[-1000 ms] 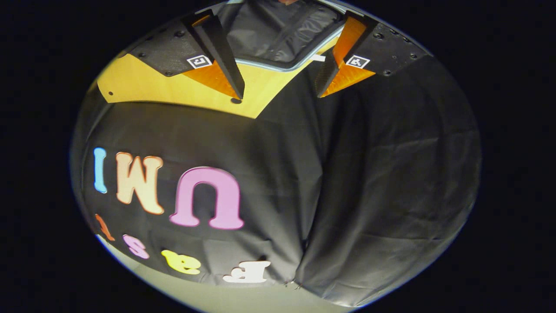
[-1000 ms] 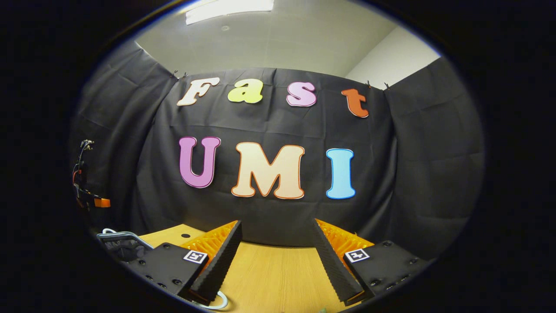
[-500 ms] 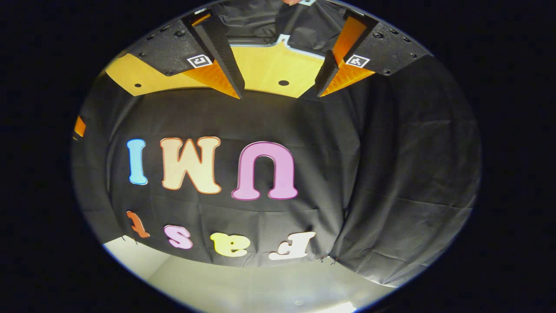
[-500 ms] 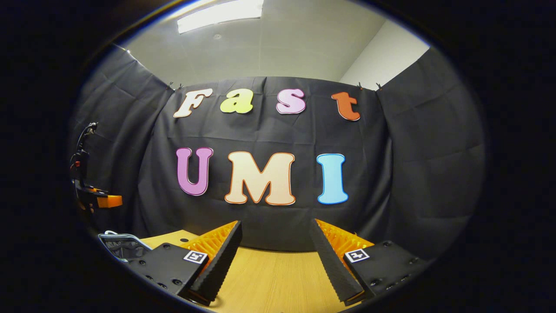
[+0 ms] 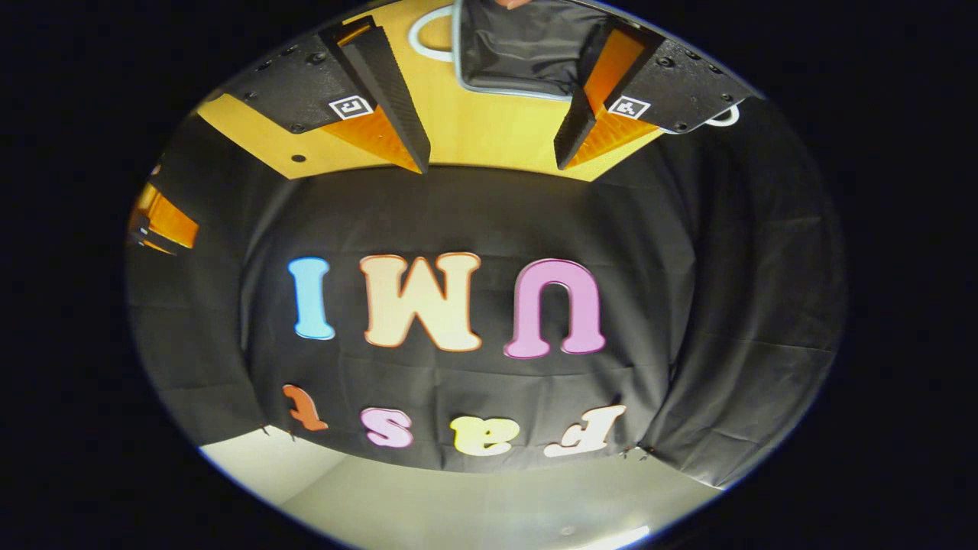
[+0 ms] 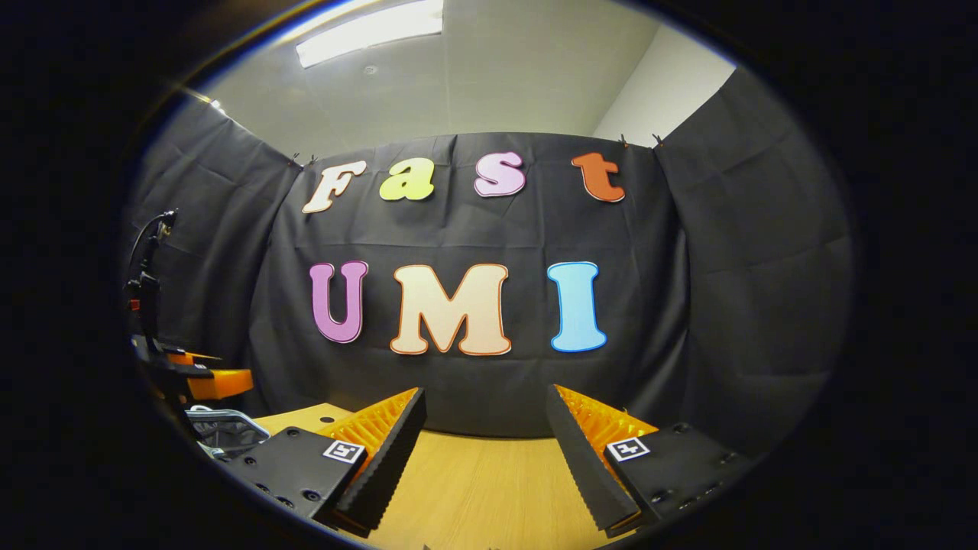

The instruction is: First open the suitcase, pack the skin care products into it, and then close the suitcase.

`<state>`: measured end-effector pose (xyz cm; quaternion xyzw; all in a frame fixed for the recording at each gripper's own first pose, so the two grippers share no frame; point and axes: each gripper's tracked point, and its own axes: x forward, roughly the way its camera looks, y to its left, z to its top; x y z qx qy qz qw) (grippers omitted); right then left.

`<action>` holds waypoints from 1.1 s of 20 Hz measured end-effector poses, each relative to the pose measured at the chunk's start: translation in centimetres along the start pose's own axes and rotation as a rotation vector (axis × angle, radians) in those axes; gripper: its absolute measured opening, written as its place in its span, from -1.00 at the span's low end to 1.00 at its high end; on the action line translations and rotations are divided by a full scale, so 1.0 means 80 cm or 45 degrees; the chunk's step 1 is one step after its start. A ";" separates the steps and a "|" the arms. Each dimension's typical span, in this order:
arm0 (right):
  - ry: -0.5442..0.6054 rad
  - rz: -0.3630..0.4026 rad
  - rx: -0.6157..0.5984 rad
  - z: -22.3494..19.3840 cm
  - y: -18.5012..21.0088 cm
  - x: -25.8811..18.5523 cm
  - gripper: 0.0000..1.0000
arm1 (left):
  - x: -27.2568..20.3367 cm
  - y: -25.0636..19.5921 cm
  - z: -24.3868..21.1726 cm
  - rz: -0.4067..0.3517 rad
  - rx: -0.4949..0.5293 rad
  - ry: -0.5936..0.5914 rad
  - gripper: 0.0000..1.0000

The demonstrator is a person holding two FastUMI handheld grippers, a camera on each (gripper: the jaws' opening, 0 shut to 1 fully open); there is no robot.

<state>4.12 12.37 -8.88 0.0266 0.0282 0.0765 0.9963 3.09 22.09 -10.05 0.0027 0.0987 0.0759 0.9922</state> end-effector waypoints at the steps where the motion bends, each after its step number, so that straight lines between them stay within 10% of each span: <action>1: -0.001 0.001 -0.002 -0.001 -0.007 -0.003 0.96 | 0.000 -0.023 -0.009 -0.035 0.008 0.011 0.90; 10: 0.038 -0.033 0.012 -0.026 -0.079 -0.030 0.97 | -0.008 -0.185 -0.112 -0.277 0.010 0.220 0.91; 22: 0.160 -0.104 -0.001 -0.080 -0.129 -0.056 0.97 | -0.051 -0.270 -0.278 -0.437 0.023 0.586 0.92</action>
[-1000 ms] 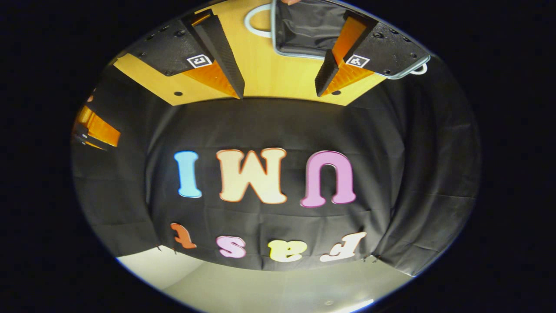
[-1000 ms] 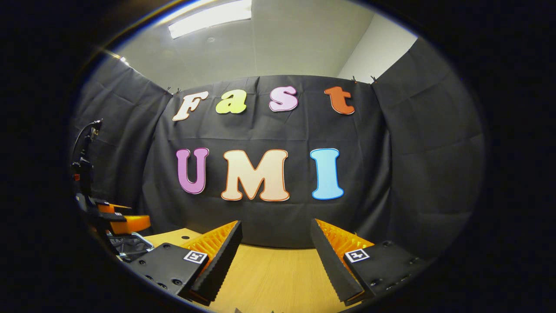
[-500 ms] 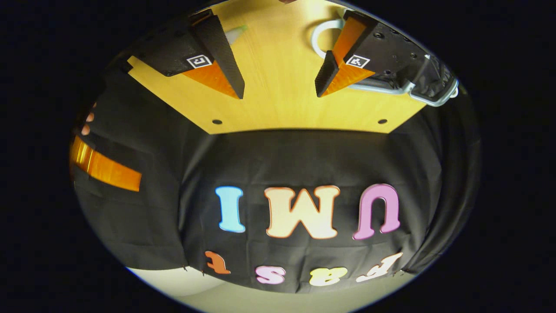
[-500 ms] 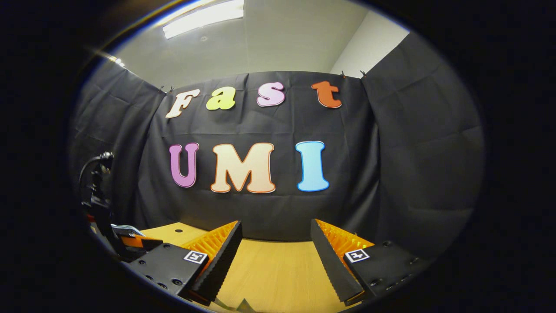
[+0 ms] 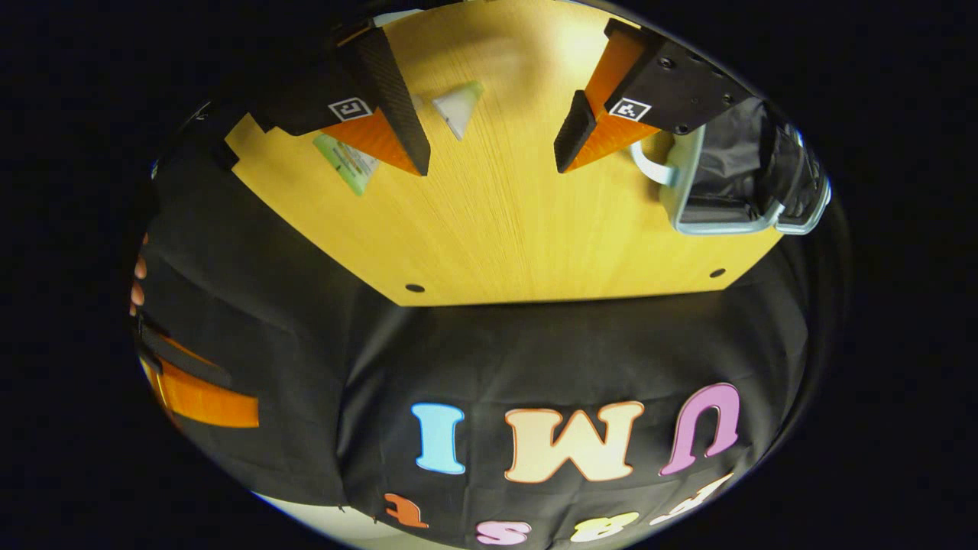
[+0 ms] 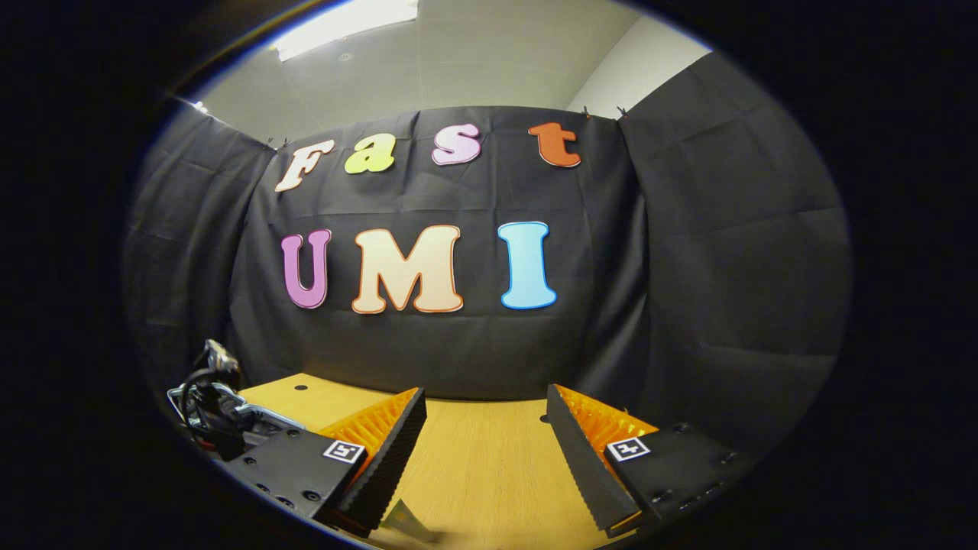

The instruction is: First open the suitcase, pack the skin care products into it, and then close the suitcase.

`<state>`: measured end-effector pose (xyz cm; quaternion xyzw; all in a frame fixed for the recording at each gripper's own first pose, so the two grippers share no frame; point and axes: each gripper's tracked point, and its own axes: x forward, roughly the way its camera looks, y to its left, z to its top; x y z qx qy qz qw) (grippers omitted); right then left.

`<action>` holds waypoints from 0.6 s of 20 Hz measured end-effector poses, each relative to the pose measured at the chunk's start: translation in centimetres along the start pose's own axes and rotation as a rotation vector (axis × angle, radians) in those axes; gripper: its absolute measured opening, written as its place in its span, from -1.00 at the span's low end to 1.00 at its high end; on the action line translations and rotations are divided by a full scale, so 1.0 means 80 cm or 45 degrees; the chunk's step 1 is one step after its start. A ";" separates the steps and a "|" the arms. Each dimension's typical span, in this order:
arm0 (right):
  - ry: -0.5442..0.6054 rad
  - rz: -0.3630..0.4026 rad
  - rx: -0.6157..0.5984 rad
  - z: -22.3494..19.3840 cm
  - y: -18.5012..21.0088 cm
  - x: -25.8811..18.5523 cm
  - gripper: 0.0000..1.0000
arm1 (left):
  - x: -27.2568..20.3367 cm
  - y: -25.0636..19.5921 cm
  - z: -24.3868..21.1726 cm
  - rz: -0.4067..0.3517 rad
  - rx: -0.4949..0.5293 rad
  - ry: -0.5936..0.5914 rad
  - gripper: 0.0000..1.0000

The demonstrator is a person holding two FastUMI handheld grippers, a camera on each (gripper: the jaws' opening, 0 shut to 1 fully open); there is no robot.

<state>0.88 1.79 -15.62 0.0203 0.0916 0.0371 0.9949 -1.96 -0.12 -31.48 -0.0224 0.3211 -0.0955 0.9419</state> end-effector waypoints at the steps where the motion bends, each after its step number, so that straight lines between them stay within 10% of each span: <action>1: 0.009 0.000 -0.008 -0.003 -0.001 -0.001 0.97 | 0.006 -0.006 -0.013 -0.008 -0.005 0.027 0.92; 9: 0.064 0.068 -0.068 -0.037 0.012 -0.015 0.98 | 0.041 -0.022 -0.086 -0.010 0.030 0.176 0.15; 12: 0.089 0.116 -0.087 -0.056 0.025 -0.021 0.98 | 0.043 -0.023 -0.088 -0.033 -0.021 0.177 -0.60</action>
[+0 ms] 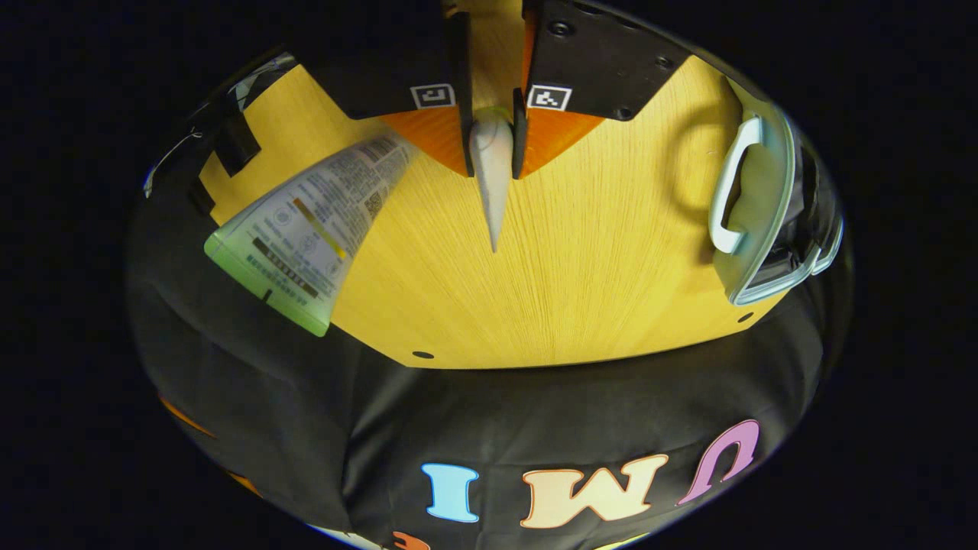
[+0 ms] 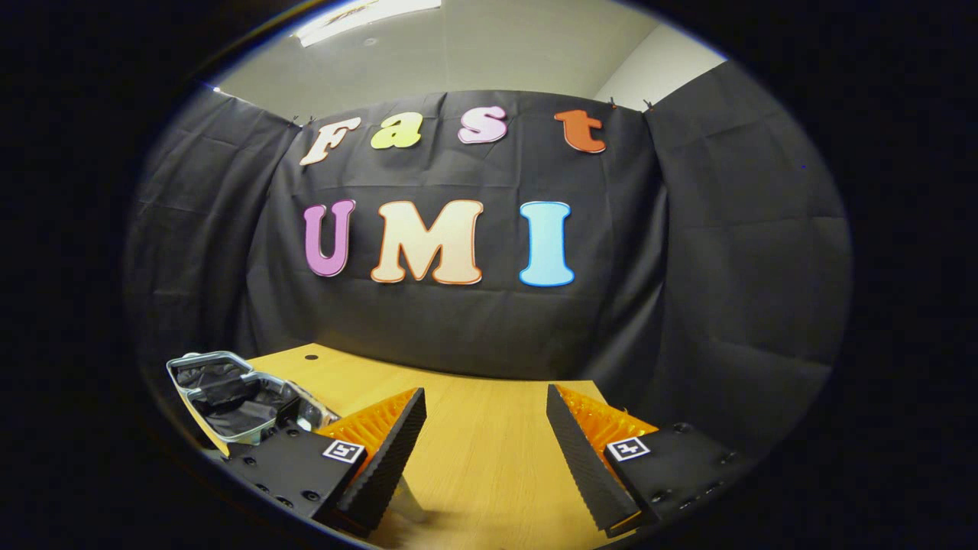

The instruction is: First open the suitcase, pack the skin care products into it, and then close the suitcase.

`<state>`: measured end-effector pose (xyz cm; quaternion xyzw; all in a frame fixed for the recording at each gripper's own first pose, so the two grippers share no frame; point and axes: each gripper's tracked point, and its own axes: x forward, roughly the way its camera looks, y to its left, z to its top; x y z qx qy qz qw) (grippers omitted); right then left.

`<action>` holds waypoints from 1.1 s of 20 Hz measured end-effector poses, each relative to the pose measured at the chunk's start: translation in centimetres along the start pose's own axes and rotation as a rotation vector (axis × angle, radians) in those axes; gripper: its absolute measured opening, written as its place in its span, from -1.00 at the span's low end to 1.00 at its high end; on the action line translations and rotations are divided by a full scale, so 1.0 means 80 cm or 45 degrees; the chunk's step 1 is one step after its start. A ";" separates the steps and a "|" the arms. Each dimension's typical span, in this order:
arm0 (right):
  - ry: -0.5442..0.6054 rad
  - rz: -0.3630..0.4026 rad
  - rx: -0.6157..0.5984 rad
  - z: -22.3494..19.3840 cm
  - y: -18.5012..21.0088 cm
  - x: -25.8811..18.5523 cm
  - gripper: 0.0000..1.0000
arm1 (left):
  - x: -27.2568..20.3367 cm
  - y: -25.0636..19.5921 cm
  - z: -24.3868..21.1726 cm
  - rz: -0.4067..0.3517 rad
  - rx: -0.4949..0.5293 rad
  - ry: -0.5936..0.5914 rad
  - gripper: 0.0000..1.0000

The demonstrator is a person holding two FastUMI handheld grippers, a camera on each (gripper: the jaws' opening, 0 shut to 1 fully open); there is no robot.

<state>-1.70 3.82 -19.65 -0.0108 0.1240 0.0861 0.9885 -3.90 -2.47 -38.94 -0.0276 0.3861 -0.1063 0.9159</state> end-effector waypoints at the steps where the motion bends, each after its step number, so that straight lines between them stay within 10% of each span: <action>1: 0.006 0.018 -0.012 -0.006 0.006 0.000 0.98 | -0.003 0.003 0.000 0.001 -0.026 0.013 -0.63; 12: 0.248 0.235 -0.057 -0.145 0.091 0.010 0.99 | -0.096 0.078 0.096 0.142 -0.051 -0.094 -0.70; 22: 0.544 0.293 -0.091 -0.297 0.122 0.017 0.82 | -0.182 0.173 0.069 0.415 -0.143 -0.064 -0.70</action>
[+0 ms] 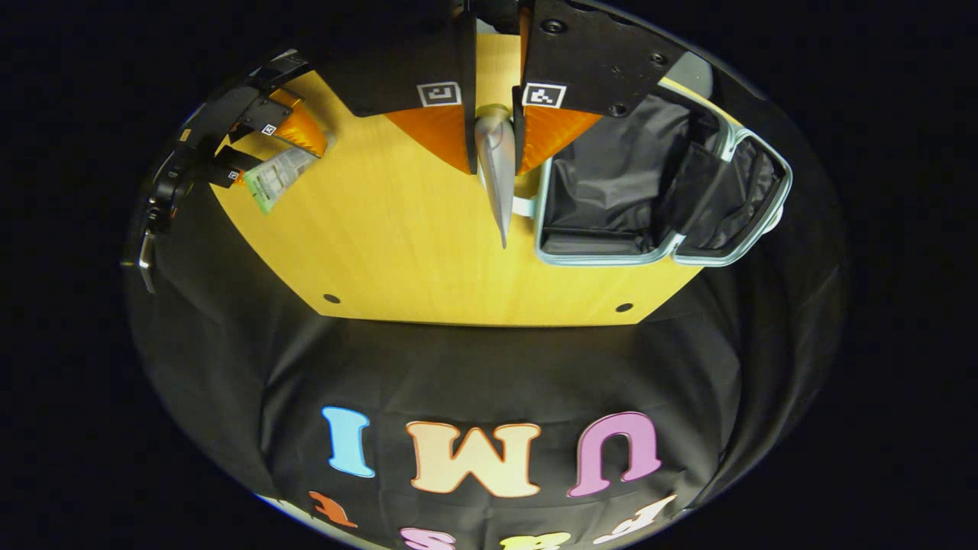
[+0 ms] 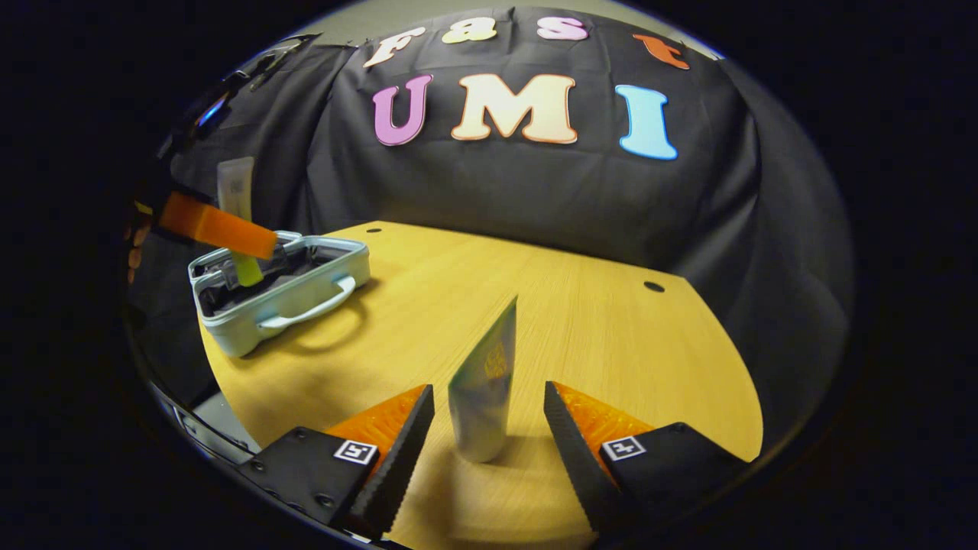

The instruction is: First open the suitcase, pack the skin care products into it, and then close the suitcase.

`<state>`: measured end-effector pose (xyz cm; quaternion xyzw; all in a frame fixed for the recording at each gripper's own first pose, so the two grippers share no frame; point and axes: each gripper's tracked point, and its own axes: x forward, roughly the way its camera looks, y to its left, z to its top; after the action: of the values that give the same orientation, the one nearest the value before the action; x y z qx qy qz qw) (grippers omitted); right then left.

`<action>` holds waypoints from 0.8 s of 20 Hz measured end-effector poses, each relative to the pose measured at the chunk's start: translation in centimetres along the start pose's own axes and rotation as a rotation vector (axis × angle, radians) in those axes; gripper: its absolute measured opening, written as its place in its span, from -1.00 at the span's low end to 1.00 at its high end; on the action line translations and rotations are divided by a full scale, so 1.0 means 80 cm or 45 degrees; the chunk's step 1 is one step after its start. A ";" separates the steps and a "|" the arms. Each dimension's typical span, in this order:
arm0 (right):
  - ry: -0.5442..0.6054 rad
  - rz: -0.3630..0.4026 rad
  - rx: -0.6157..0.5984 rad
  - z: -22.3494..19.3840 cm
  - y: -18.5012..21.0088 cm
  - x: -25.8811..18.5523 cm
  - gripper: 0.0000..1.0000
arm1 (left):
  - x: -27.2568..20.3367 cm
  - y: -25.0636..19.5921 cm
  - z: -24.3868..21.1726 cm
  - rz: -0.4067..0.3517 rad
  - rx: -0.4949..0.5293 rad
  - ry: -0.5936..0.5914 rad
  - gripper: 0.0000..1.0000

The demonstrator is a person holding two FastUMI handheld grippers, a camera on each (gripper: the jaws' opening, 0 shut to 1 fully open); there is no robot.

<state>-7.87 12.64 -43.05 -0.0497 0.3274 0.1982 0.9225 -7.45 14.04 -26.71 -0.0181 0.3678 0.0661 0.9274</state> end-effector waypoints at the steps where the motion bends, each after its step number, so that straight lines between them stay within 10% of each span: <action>1: 0.022 0.004 0.011 -0.004 0.000 0.004 0.63 | -0.003 0.011 -0.007 0.024 -0.008 0.014 -0.70; 7: 0.081 0.064 0.114 -0.001 0.007 0.010 -0.30 | -0.014 0.066 -0.035 0.138 -0.064 0.066 -0.70; 16: 0.032 0.184 0.196 0.107 0.065 -0.010 -0.27 | 0.029 0.166 -0.079 0.218 -0.034 0.394 -0.71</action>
<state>-5.50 19.07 -35.69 0.0425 0.3558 0.2379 0.9028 -11.85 26.97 -32.69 -0.0090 0.5056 0.1460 0.8503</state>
